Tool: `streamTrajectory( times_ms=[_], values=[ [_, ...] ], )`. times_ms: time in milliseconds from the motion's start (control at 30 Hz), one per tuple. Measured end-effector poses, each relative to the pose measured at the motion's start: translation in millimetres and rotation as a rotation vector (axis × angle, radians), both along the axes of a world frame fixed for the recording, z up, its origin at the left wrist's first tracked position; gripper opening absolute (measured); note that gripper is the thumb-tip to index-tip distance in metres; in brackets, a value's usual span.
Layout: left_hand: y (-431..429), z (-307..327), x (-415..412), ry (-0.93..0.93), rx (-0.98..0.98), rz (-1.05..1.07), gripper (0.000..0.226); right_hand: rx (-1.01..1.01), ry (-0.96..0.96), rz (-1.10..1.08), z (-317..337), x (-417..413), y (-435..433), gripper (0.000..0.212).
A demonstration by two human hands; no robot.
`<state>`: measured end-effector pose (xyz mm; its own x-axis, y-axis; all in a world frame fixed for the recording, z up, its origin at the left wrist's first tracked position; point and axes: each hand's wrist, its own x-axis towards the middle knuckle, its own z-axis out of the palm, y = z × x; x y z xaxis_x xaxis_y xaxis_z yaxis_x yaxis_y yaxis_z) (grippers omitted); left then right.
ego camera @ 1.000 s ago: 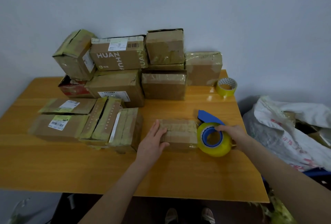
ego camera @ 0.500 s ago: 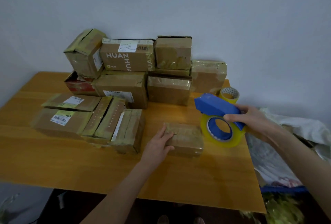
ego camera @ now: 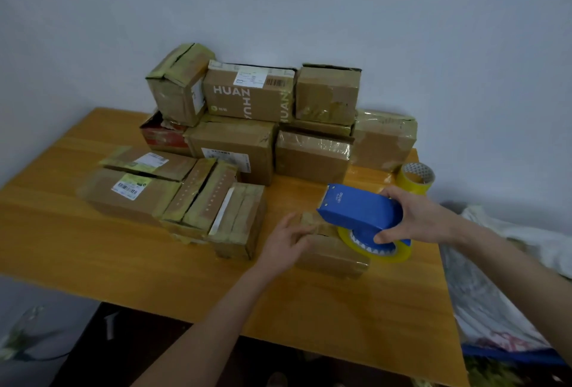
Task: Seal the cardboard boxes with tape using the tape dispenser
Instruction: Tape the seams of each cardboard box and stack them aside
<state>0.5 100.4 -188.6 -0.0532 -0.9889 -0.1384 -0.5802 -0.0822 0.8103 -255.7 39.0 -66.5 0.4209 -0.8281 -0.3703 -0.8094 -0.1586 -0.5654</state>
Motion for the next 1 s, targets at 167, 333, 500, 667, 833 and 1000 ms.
streamTrajectory(
  times_ms=[167,333,500,667,833,1000],
  values=[
    [-18.7,26.8,-4.6,0.398,0.136,0.395,0.031,-0.001,-0.021,0.010,-2.0,-1.4,0.0,0.053],
    [-30.5,43.3,-19.2,0.496,0.510,0.305,0.047,-0.015,-0.015,0.021,-3.3,2.0,0.5,0.057],
    [-36.3,45.4,-21.9,0.563,0.637,0.336,0.027,-0.038,0.007,0.039,-0.2,5.7,2.1,0.056],
    [-34.1,46.6,-21.4,0.515,0.503,0.394,0.017,-0.052,0.014,0.047,0.0,8.6,3.0,0.054],
    [-35.4,45.5,-16.2,0.331,0.335,0.409,0.013,-0.132,0.029,0.080,-2.0,18.3,1.6,0.055],
    [-24.6,33.9,22.3,0.347,0.336,0.475,0.021,-0.118,0.013,0.084,4.8,17.4,-4.4,0.054]
  ],
)
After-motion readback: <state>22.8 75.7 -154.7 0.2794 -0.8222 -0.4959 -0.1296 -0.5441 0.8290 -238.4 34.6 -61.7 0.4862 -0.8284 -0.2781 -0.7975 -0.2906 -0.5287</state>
